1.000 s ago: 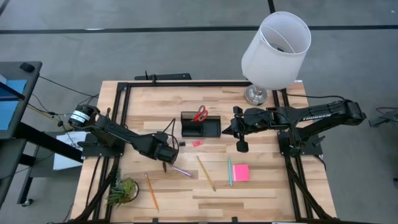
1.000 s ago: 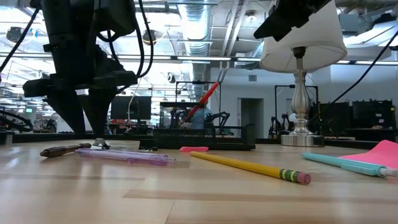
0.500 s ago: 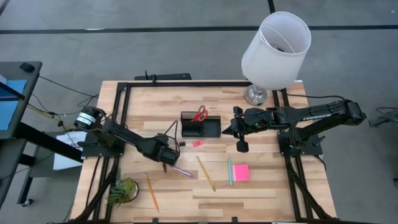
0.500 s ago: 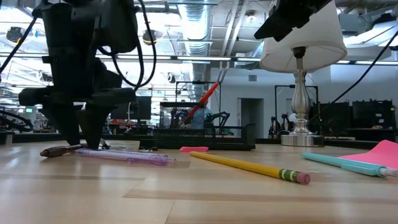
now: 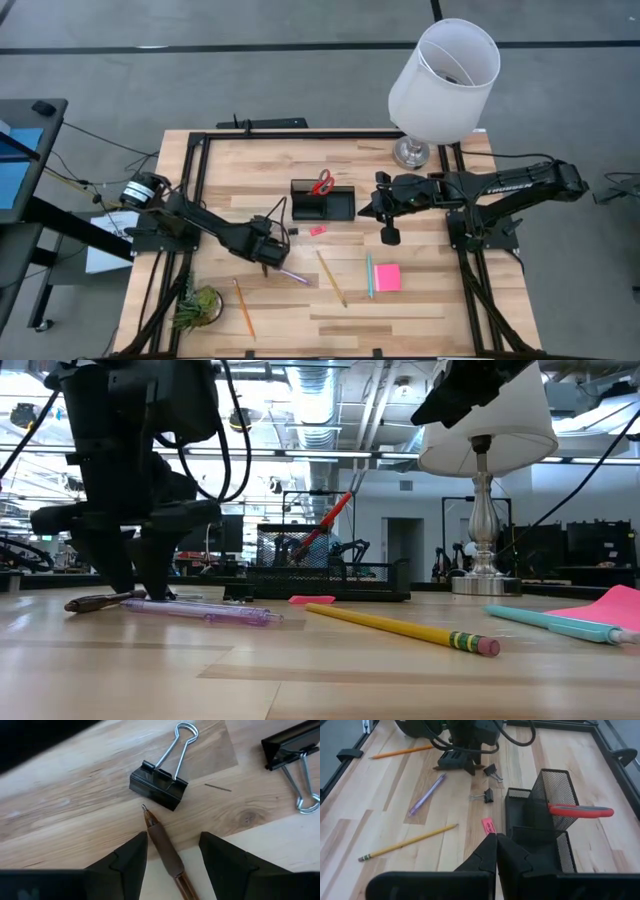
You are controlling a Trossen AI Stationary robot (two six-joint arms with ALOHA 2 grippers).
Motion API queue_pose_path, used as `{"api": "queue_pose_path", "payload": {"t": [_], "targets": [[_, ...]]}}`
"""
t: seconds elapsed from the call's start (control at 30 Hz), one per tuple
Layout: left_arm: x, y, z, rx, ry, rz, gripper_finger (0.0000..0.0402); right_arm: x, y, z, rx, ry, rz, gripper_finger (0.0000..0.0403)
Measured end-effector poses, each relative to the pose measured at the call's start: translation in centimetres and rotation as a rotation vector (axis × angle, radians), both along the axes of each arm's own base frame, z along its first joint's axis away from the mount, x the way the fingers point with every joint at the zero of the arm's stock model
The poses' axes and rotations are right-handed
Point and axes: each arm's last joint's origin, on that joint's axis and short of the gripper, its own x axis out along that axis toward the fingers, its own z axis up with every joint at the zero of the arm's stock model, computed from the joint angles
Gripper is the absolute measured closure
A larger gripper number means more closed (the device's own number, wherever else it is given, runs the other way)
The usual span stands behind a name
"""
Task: Pick and place office supplies into organizer
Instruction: Put the brown pen into the top left compartment of the black desk organizer
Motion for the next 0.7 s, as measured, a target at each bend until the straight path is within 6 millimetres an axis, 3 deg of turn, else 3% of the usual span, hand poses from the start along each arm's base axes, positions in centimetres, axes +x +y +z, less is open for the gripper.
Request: {"api": "queue_pose_path", "payload": {"t": [0.17, 0.57, 0.7], "targets": [[-0.54, 0.19, -0.82, 0.003, -0.026, 0.019, 0.0249, 0.00, 0.00, 0.00, 0.000, 0.000, 0.000, 0.0401], [-0.51, -0.05, -0.86, 0.032, -0.023, -0.026, 0.0385, 0.00, -0.04, 0.00, 0.000, 0.000, -0.001, 0.0401], [-0.37, -0.54, -0.65, 0.053, -0.028, -0.058, 0.0383, 0.00, -0.04, 0.00, 0.000, 0.000, -0.001, 0.0401]]}}
